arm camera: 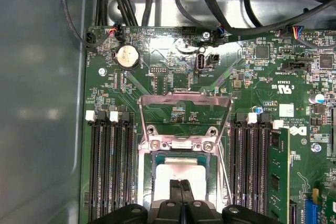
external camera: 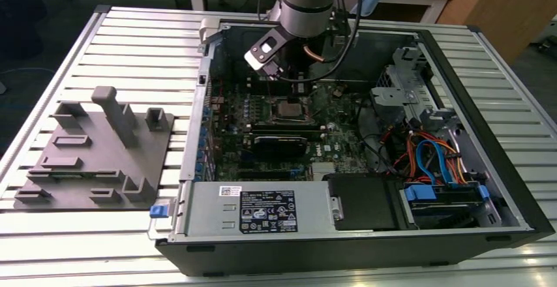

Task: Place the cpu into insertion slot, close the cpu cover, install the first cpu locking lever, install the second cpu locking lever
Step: 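Close the cpu cover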

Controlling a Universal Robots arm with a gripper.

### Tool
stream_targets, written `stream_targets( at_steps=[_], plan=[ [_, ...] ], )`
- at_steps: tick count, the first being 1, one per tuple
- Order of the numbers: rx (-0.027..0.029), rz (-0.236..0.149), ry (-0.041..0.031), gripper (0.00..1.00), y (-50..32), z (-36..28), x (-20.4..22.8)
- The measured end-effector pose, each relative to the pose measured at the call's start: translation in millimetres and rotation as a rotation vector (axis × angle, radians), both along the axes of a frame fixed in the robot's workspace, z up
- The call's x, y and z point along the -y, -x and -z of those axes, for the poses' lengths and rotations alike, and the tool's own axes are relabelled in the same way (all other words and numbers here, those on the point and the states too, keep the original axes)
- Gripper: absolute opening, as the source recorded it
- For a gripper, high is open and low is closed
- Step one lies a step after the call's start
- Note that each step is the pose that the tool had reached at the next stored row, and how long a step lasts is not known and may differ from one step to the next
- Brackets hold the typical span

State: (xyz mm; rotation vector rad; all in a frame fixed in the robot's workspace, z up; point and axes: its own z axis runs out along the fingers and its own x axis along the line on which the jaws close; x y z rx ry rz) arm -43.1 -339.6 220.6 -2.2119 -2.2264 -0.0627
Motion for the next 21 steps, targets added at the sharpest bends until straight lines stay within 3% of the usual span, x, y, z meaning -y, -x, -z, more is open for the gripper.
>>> stream_targets(
  at_steps=[4,21],
  plan=[
    [-0.0001,-0.02,0.0002,0.1,0.0,0.0,0.0],
    [-0.0001,-0.021,0.0003,0.1,0.0,-5.3,0.0]
  ],
)
